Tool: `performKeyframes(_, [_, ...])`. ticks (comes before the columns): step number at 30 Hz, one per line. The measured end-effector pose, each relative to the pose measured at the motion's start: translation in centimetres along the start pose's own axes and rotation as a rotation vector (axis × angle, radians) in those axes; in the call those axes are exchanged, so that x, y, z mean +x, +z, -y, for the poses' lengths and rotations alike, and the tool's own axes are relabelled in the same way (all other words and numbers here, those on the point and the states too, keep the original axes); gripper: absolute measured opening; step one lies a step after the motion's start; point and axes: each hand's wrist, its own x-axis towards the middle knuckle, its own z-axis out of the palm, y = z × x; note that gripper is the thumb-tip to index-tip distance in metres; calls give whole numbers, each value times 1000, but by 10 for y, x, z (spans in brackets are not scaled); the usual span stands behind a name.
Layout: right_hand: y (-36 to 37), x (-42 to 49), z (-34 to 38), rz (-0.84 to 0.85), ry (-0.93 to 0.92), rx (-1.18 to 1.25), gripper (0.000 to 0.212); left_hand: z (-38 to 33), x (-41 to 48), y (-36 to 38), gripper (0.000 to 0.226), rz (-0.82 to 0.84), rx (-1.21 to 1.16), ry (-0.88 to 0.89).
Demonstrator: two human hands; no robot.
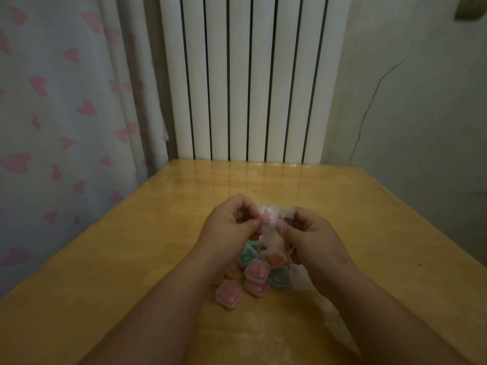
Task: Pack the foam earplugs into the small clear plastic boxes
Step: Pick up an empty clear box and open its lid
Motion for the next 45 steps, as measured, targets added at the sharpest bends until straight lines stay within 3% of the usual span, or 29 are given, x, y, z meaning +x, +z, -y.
performKeyframes(6, [0,-1,1,91,-38,-35,8,1,0,-2,21,-22,48,26])
performKeyframes(13, [-2,3,-4,26,23,44,8,1,0,0,27,25,9,3])
performKeyframes(19, [-3,4,-4,76,94,204,34,-1,-1,1,23,55,-79,5])
performKeyframes(23, [-4,6,-6,64,114,218,14,0,0,1,25,37,-71,10])
performKeyframes(32, [-3,8,-8,67,173,282,20,-2,-1,-1,29,72,-88,2])
performKeyframes(35, [-1,7,-6,59,176,272,9,-2,-2,-1,30,70,-88,-1])
performKeyframes(40, [0,7,-6,41,140,323,30,-3,-1,-1,29,50,-82,-5])
performKeyframes(45, [-5,7,-5,-67,105,246,10,-1,2,-2,29,-92,39,-22])
